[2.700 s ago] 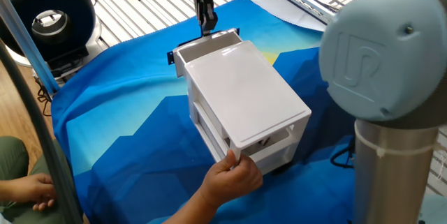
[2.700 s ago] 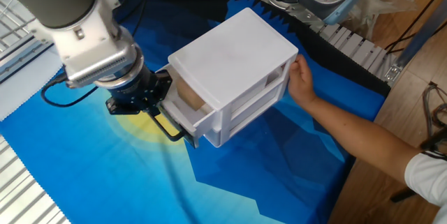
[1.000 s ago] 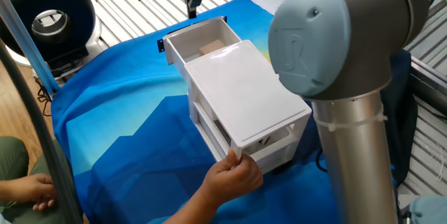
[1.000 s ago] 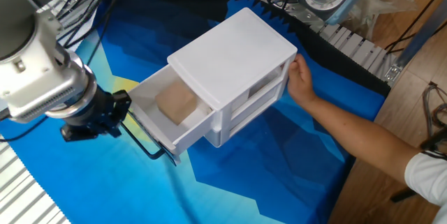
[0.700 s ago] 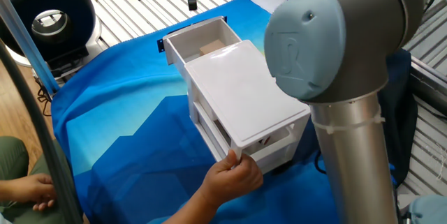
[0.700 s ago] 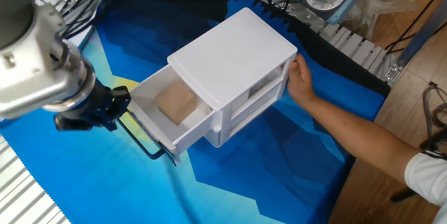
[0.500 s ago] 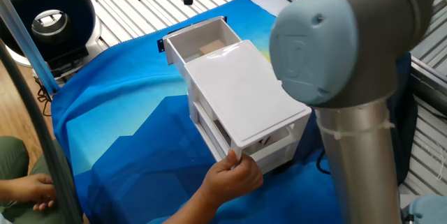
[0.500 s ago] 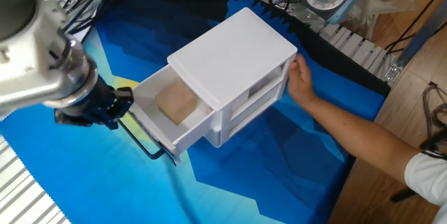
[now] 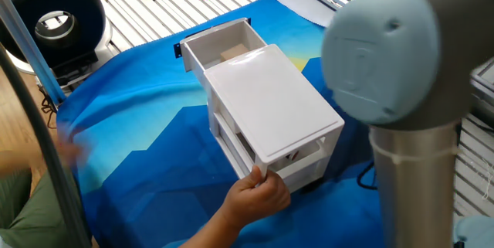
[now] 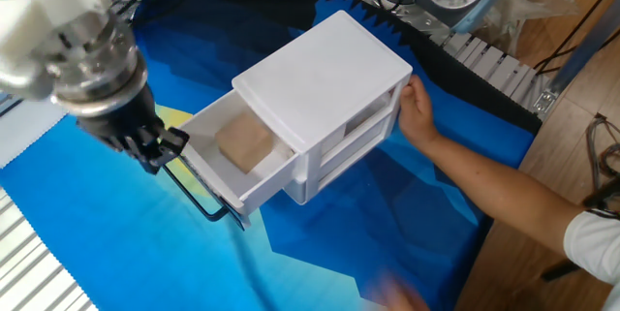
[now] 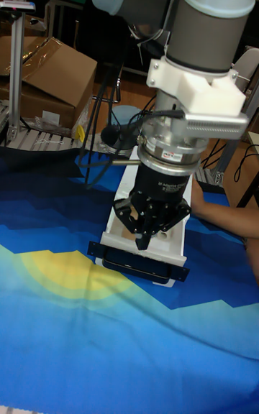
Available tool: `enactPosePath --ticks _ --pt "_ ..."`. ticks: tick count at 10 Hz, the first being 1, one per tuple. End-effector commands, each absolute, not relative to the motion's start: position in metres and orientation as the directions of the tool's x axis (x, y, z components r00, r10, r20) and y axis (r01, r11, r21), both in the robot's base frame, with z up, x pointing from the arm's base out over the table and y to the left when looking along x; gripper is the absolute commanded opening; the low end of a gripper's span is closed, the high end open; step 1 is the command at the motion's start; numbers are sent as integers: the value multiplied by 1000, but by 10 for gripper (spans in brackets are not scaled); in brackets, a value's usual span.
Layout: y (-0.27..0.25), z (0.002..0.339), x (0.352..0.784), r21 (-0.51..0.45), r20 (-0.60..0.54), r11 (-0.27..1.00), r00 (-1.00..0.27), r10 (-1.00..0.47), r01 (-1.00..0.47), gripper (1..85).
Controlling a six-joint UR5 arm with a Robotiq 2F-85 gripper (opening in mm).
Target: Take something out of a drawer
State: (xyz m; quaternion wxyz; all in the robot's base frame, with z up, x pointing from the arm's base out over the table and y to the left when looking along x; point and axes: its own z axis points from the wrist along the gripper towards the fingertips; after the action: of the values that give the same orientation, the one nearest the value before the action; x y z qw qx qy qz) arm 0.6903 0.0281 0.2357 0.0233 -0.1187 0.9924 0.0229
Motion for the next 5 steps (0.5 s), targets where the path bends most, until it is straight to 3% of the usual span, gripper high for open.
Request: enactPosePath --ticks 1,3,5 --pt "27 241 677 53 -102 994 -991 -89 -95 403" --pt "31 242 669 66 -118 994 -990 -82 -90 527" --pt "31 241 663 63 -124 996 -990 -62 -70 487"
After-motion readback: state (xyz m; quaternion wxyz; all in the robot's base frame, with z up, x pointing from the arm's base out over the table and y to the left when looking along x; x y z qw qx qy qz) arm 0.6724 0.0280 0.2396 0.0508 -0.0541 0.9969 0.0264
